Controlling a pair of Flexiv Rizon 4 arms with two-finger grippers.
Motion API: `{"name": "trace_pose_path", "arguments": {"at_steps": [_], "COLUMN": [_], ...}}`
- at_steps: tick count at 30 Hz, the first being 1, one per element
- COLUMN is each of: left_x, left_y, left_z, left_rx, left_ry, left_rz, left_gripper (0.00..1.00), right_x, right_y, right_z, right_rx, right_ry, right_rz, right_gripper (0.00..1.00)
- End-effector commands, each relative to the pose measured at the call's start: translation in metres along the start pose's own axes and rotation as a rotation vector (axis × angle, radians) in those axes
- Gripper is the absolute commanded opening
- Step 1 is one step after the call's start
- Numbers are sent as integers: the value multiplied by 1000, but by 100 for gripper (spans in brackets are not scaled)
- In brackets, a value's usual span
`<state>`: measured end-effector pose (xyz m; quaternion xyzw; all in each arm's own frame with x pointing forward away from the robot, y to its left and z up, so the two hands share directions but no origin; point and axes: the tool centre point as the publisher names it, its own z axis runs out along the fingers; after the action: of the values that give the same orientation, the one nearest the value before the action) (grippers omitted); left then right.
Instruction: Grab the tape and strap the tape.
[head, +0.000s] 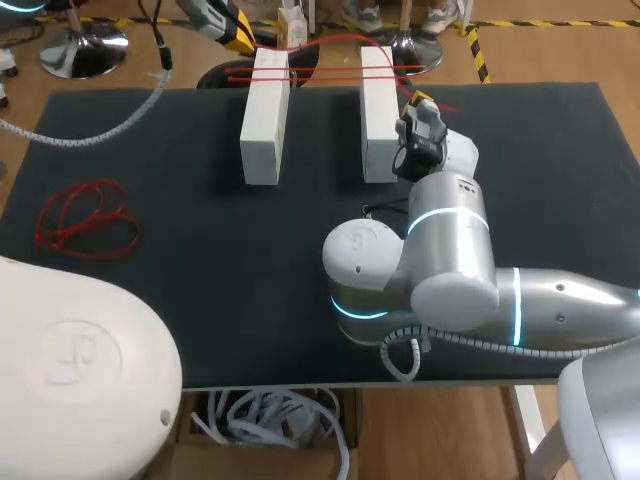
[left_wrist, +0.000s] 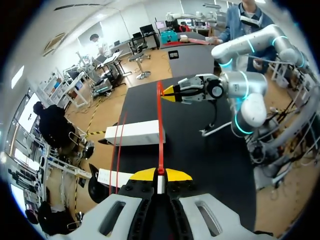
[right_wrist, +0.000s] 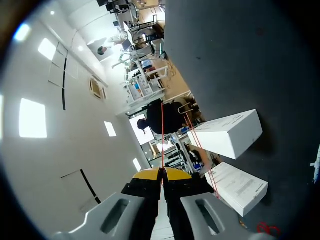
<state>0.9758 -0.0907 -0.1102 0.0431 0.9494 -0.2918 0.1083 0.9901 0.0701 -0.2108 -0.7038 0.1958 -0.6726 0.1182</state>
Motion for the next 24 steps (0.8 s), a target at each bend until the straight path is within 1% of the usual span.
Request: {"name": "trace_pose_path", "arguments": {"at_steps": [1,2,4,6,7,10,12,14,18,21,24], "left_x": [2,1,3,5,6,13,18,22,25,23,20], "left_y": [-2,-3,-7,-12,-15,-21,-23,-23,-23,-26,-30], "left_z": [-1,0,2,3,4,5,5,4,4,4,4], "left_rx": [-34,-10,-1,11,11,21,-12,-34,-123,-180,-207], "left_ry": [-1,20,76,112,148,194,224,219,230,208,164], "left_rz": [-1,32,68,102,118,117,104,69,8,-23,-42], "left_gripper": [0,0,0,0,0,0,0,0,0,0,0], "right_x": [2,2,2,2,2,2,2,2,2,2,2], "right_y": [0,0,0,0,0,0,0,0,0,0,0], "right_z": [-1,-1,-1,-1,-1,-1,-1,-1,-1,-1,-1], "right_rx": [-2,-2,-2,-2,-2,-2,-2,-2,-2,-2,-2], "right_ry": [-5,-5,-5,-5,-5,-5,-5,-5,-5,-5,-5], "right_rz": [-2,-2,-2,-2,-2,-2,-2,-2,-2,-2,-2], "right_gripper": [0,0,0,0,0,0,0,0,0,0,0]}}
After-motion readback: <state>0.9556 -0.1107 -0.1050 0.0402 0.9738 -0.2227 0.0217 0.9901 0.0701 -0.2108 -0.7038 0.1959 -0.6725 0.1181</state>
